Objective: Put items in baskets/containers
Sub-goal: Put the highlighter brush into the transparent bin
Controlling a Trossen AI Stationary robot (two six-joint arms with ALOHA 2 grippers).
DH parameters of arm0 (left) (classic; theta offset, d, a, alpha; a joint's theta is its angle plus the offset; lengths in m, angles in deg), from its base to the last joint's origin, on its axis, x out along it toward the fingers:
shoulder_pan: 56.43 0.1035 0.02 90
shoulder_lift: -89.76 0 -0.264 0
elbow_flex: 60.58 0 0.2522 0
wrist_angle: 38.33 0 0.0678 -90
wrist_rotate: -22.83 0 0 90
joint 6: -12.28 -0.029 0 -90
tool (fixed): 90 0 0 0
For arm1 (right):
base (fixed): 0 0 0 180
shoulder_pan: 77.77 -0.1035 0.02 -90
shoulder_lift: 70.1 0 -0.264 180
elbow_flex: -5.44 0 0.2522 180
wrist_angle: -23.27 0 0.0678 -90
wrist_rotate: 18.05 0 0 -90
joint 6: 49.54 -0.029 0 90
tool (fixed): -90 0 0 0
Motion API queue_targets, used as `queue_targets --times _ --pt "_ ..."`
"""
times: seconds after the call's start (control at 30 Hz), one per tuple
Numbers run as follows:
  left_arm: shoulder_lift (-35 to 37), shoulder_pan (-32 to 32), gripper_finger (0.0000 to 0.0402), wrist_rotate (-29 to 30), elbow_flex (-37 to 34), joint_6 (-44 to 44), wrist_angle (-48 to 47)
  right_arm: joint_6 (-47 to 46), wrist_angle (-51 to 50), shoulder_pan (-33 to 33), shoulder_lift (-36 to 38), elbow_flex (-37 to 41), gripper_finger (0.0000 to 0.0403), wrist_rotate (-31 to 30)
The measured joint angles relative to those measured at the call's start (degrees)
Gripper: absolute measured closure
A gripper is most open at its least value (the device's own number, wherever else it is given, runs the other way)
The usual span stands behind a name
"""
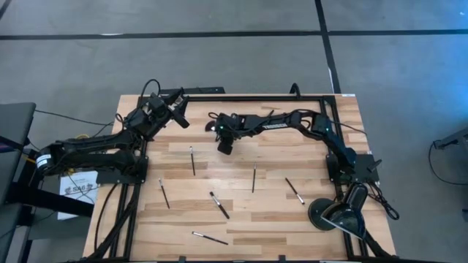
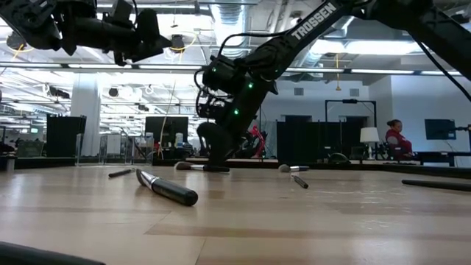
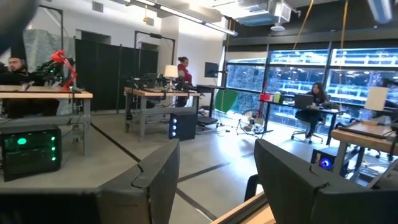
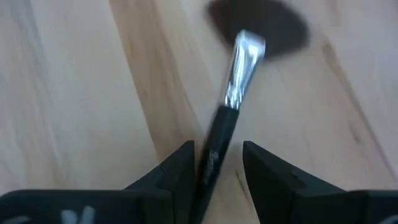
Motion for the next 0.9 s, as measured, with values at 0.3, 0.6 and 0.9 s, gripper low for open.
queue_targets --times 0.3,0.6,0.9 --pt "1.2 -0.3 0.0197 -0.3 0.0 -0.4 -0.3 -2.4 1.0 -0.4 -0.8 0.2 0.0282 0.0" --pt "1.2 -0.3 0.0197 -0.3 0.0 -0.7 -1.1 -2.9 -0.6 -1.7 -1.0 0.1 0.0352 -0.4" --pt "1.1 -0.3 0.0197 -0.5 0.0 -0.5 -3.1 -1.7 -1.7 -1.9 0.6 0.6 0.0371 -0.2"
